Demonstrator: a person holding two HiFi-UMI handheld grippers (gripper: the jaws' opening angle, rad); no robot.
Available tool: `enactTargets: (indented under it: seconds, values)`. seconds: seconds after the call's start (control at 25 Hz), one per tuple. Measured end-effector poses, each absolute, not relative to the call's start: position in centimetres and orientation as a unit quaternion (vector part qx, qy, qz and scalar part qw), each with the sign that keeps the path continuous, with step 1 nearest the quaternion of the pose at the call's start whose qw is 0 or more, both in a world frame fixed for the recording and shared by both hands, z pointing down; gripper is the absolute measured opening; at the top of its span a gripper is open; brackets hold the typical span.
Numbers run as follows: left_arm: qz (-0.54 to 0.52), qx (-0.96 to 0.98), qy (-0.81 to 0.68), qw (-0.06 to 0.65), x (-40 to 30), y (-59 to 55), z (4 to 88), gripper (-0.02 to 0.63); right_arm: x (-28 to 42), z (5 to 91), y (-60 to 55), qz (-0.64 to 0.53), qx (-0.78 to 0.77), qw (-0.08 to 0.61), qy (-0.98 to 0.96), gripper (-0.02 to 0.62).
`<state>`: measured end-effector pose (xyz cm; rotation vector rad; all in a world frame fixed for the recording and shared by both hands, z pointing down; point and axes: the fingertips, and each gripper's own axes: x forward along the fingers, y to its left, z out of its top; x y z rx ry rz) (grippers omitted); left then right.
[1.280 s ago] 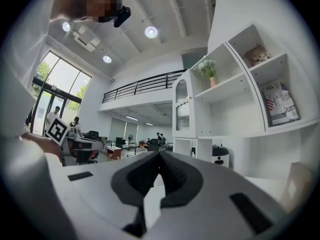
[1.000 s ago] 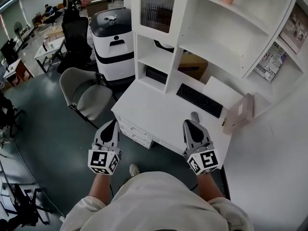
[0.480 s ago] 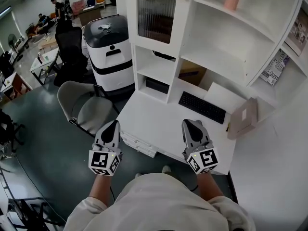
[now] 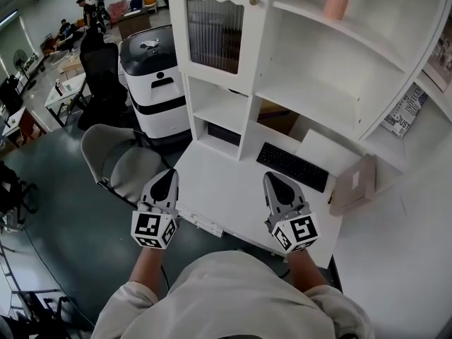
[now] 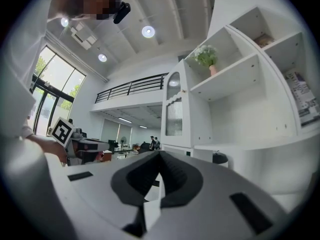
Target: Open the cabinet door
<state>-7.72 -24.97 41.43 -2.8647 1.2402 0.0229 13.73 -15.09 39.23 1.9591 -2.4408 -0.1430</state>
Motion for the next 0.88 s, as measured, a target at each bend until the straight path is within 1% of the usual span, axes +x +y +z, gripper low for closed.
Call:
enactTargets:
  seconds: [0.16,0.32,0.36,0.44,0.6,0.68,0.88]
  values:
    - [0.004,-0.920,0.392,0.022,-6.0,-26.3,39.9,0.020,15.5,39.6,-15.2,-0.038,0.631,-0.001,-0.775,0.005]
    - [0.007,-0.920,0.392,0.031,-4.7,-27.6,38.1,0.073,17.1,39.6,-15.2,-0.042,0.639,-0.008,-0.768,0.005]
    - [0.008,-0.919,0.393,0.030,-4.5,-27.8,37.7,0.091,17.5,39.6,-15.2,-0.042,0.641,-0.011,-0.766,0.004]
    - [0.010,-0.918,0.395,0.024,-4.3,-28.0,37.3,0.159,18.0,39.8,-15.1,-0.039,0.645,-0.015,-0.763,0.003]
    - [0.008,-0.917,0.399,0.019,-4.1,-28.3,37.1,0.231,18.3,40.2,-15.2,-0.032,0.645,-0.018,-0.763,0.005]
    - [0.007,-0.916,0.401,0.020,-3.9,-28.6,36.9,0.245,18.4,40.2,-15.3,-0.033,0.645,-0.020,-0.763,0.005]
    - [0.007,-0.917,0.398,0.027,-3.6,-28.5,36.2,0.245,18.2,40.1,-14.9,-0.033,0.644,-0.019,-0.764,0.005]
